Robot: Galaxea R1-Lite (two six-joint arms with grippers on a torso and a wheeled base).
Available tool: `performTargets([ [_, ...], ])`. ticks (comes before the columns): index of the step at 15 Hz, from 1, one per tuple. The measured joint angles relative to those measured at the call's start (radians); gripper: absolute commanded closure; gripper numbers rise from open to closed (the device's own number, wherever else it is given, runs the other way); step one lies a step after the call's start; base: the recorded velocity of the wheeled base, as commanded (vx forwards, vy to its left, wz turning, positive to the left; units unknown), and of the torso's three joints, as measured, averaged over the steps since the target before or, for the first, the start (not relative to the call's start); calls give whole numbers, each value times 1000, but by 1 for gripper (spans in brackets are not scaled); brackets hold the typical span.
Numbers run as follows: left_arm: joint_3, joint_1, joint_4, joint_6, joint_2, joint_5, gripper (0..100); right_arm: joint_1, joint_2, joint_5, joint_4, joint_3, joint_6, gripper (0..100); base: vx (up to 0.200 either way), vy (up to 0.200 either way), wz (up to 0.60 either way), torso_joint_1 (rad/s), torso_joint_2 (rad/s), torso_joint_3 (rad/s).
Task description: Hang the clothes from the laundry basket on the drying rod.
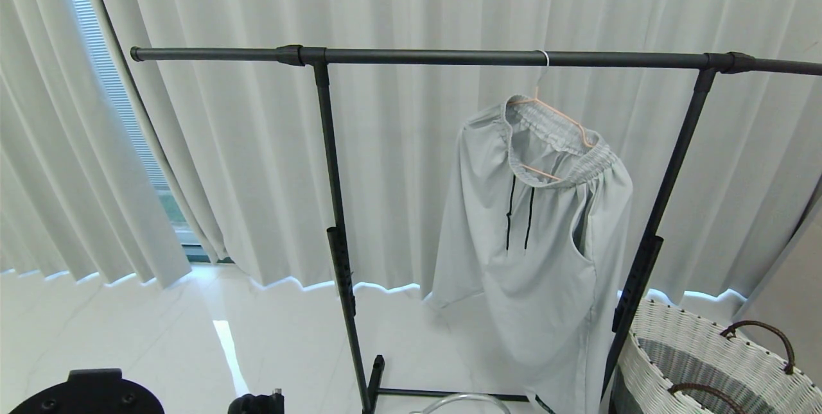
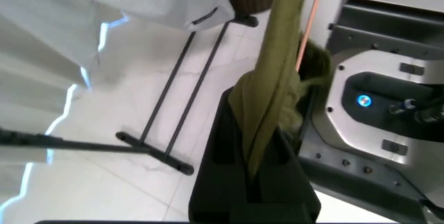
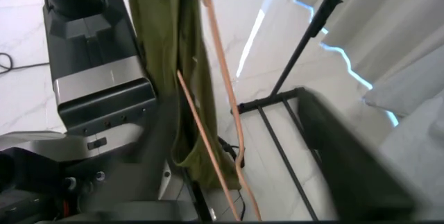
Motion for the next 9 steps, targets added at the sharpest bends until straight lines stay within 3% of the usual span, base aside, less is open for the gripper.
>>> performTargets([
  [3, 4, 35, 0, 0, -1, 30, 100, -9, -1, 0, 1, 0, 0, 0, 0, 0, 0, 0, 0, 0],
  [9, -13, 139, -51, -5, 1, 203, 100, -21, 11, 4, 4, -17, 9, 0, 0, 0, 0, 0, 0, 0],
])
